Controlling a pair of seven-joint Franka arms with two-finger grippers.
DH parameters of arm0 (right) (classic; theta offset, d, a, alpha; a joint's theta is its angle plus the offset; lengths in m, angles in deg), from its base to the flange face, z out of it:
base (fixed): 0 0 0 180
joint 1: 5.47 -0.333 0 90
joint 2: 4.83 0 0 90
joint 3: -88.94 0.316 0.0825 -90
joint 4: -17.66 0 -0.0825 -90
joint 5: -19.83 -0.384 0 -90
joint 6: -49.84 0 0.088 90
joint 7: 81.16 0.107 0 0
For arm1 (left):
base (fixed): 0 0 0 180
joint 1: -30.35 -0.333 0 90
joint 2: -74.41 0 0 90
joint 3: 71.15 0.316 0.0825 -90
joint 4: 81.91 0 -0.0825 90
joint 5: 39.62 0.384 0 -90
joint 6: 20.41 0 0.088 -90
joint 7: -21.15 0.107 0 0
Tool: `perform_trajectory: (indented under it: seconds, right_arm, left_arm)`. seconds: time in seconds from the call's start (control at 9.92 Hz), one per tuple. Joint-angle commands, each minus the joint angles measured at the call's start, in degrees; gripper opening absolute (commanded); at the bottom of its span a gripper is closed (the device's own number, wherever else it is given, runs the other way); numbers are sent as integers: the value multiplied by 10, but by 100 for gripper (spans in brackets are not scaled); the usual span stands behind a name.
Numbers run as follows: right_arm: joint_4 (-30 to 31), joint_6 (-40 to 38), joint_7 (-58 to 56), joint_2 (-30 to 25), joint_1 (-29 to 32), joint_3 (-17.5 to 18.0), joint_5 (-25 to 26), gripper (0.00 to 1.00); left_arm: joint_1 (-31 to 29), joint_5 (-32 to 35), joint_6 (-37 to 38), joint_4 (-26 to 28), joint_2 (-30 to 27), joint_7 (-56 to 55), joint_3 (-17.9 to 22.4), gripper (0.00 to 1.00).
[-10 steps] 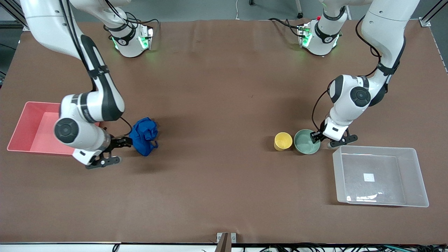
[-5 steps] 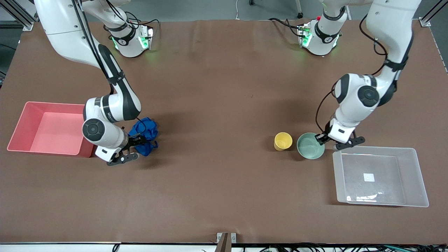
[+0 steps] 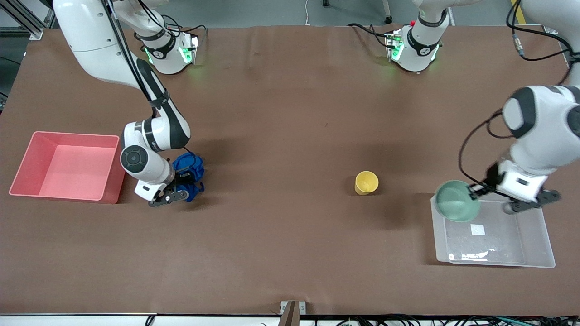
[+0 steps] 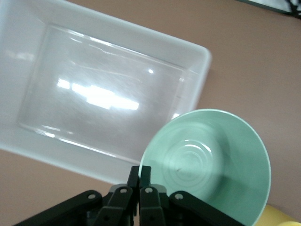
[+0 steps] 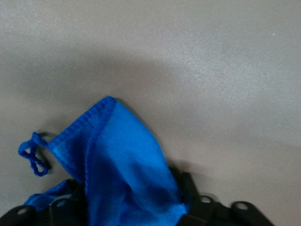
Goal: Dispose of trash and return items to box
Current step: 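Lower the bowl into the clear bin while the right gripper carries the cloth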
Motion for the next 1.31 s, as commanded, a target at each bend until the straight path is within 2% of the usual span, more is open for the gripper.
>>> perform_trajectory:
  seconds: [0.0, 0.2, 0.5, 0.61, 0.71, 0.81, 0.91, 1.01, 1.21]
  right_arm:
    - [11, 5, 9, -2, -7, -2, -2, 4]
    - [10, -6, 12, -18, -6, -2, -2, 2]
    - [6, -132, 9, -119, 3, -3, -2, 2]
    - [5, -175, 3, -155, 15, -3, -2, 2]
    - [3, -212, -16, -189, 36, -3, -2, 2]
    - [-2, -244, -50, -213, 67, -3, -2, 2]
    - [-11, -278, -82, -235, 102, -4, -2, 2]
    - [-27, -312, -119, -247, 138, -6, -2, 2]
    - [-52, -336, -195, -244, 228, -7, -1, 3]
  left_arm:
    - [-39, 11, 3, -87, 109, 81, -4, 0]
    - [-67, 10, 2, -126, 174, 134, -4, 1]
    - [-72, 9, -13, -126, 218, 138, -4, 6]
    - [-82, 9, -41, -123, 229, 137, -4, 12]
    - [-83, 8, -46, -118, 230, 132, -4, 26]
    - [-80, 8, -45, -116, 225, 127, -4, 55]
    - [-84, 1, -42, -116, 216, 121, -10, 89]
    - [-79, 1, -21, -113, 188, 108, -11, 100]
    - [-62, 3, 88, -113, 123, 43, -33, 100]
